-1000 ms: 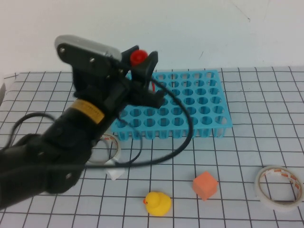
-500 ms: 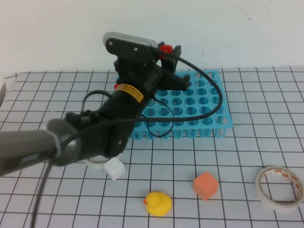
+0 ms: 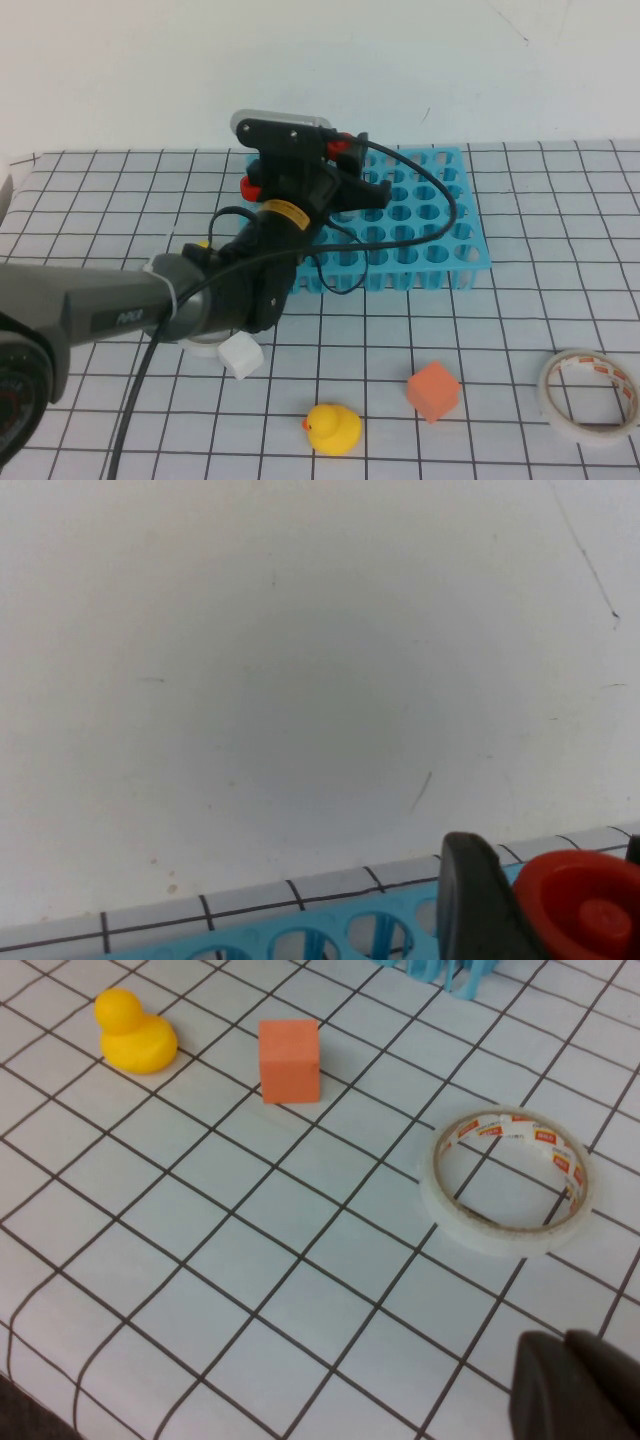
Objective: Place the test tubes
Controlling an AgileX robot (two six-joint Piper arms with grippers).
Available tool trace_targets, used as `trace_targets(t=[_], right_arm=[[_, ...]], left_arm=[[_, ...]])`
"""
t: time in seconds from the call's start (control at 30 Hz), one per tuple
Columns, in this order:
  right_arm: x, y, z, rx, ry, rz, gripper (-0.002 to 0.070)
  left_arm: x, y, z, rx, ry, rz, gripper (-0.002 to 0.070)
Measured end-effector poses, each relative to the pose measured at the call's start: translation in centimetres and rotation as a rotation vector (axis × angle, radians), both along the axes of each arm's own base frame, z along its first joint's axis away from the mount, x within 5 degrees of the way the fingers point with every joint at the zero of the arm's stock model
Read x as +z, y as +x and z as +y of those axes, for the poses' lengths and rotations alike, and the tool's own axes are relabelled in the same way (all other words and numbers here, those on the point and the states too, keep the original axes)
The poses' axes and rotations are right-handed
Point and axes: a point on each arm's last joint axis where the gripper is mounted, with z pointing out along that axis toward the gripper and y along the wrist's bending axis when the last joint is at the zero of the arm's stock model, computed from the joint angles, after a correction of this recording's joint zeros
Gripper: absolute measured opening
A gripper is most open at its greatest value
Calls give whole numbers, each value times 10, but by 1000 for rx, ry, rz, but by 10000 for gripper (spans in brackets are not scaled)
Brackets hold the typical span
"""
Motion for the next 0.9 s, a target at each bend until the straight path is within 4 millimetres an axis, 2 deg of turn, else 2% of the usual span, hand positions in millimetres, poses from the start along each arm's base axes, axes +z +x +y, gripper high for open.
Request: trace_targets(t=[0.2,0.9], right_arm=[[0,0,0,0,0,0,-1],[0,0,0,0,0,0,-1]], left_arm=[[2,6,9,26,-4,-5,249],[-2,6,7,-6,32,7,249]])
